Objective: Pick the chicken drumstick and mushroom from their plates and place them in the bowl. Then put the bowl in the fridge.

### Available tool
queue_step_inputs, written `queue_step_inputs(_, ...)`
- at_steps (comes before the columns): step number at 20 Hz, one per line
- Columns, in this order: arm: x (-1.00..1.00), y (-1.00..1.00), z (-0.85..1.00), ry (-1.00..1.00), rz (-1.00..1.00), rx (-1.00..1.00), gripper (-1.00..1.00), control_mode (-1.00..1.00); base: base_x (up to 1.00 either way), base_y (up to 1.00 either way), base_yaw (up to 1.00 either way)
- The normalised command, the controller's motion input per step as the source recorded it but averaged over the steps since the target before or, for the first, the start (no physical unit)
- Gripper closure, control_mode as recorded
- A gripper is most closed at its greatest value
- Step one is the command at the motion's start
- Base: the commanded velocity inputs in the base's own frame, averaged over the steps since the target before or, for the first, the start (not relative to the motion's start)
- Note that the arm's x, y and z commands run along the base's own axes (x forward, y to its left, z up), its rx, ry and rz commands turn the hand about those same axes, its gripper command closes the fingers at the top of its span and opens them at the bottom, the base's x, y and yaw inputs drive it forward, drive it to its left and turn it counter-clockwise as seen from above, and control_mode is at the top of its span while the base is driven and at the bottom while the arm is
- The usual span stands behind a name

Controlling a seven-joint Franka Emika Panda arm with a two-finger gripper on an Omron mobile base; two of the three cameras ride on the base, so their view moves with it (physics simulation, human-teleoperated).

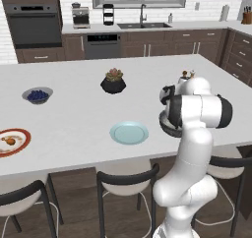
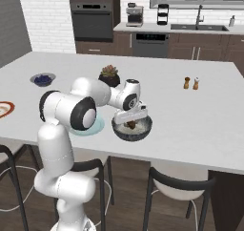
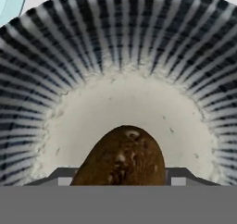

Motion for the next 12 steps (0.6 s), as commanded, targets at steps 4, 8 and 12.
queue_step_inputs(4,0.0,0.0,0.0,0.0,0.0,0.0,-1.0,-1.0,0.0,0.0,0.0)
queue_step_inputs(8,0.0,-0.01,0.0,0.01,0.0,0.0,-1.0,-1.0,0.0,0.0,0.0)
queue_step_inputs(12,-0.09,0.0,0.22,0.0,0.0,0.0,-1.0,-1.0,0.0,0.0,0.0)
